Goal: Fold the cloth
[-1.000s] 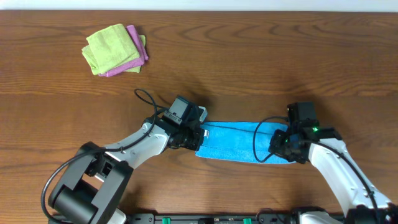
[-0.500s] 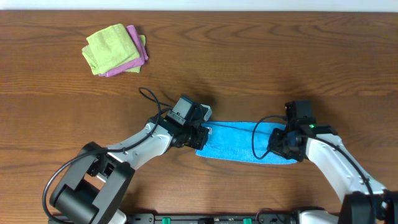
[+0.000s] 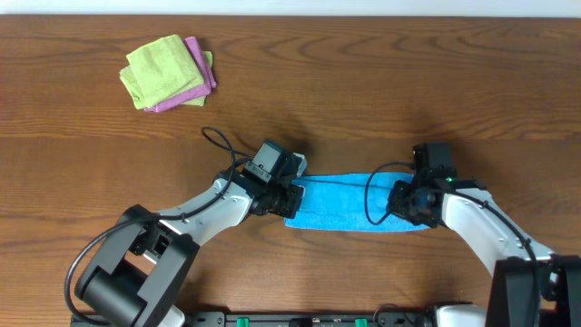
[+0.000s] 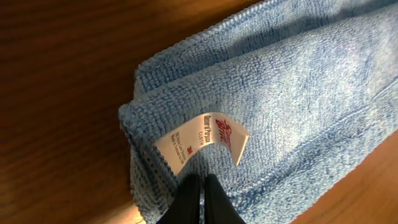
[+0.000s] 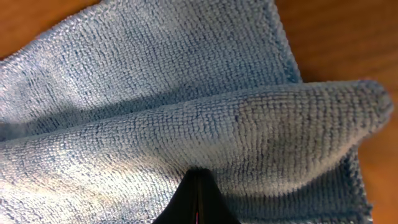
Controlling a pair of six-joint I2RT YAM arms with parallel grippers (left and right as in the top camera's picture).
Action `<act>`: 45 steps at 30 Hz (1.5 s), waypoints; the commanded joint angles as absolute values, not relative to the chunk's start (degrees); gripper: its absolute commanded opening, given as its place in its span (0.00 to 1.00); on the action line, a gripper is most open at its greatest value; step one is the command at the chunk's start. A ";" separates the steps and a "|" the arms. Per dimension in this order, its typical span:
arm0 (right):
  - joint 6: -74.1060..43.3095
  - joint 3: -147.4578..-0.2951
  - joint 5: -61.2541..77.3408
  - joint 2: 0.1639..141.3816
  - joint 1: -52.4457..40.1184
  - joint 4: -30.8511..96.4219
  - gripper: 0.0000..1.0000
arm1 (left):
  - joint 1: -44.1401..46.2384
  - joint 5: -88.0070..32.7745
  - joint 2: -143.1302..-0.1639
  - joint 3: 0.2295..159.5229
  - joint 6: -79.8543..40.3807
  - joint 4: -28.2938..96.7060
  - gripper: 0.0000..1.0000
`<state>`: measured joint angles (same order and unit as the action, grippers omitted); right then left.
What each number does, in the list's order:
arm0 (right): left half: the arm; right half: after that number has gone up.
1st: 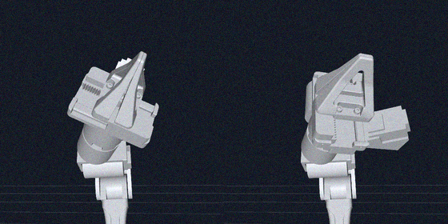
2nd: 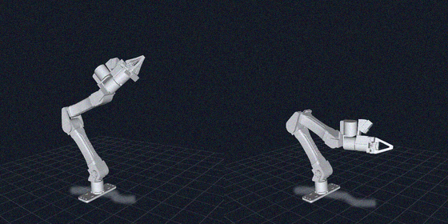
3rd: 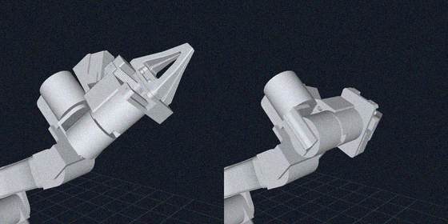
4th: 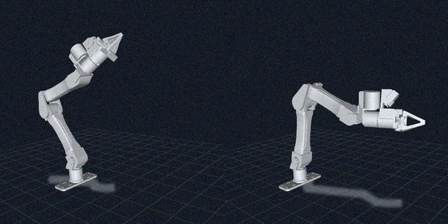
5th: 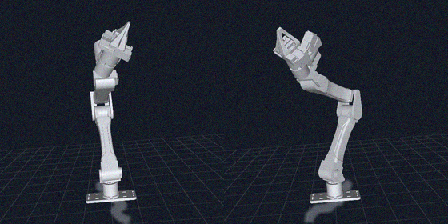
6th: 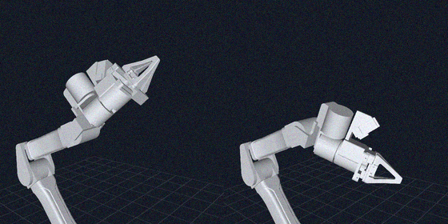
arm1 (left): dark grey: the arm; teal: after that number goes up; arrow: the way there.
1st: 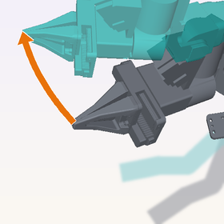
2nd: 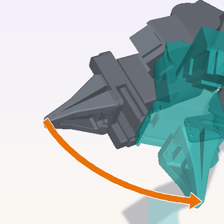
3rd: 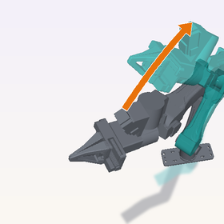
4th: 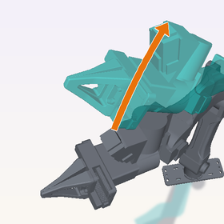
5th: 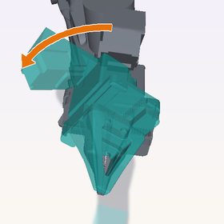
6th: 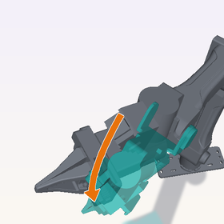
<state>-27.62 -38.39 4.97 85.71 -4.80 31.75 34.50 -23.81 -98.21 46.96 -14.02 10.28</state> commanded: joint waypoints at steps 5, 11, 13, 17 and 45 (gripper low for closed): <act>-25.63 -38.39 6.92 87.99 -6.94 28.91 0.02 | 34.37 -20.78 -102.85 51.37 -14.55 12.10 0.06; -25.39 -40.32 6.90 88.07 -9.85 28.29 0.02 | 34.22 -20.29 -107.72 57.43 -11.86 15.18 0.06; -24.88 -41.36 6.87 88.36 -9.87 27.97 0.02 | 33.76 -19.00 -108.42 59.35 -11.53 15.90 0.06; -24.49 -43.42 6.87 90.43 -9.82 27.57 0.01 | 32.53 -18.11 -108.42 60.40 -10.26 16.58 0.06; -23.51 -54.68 4.71 102.04 -10.26 27.14 0.02 | 27.66 -13.10 -108.47 62.02 -8.05 17.89 0.06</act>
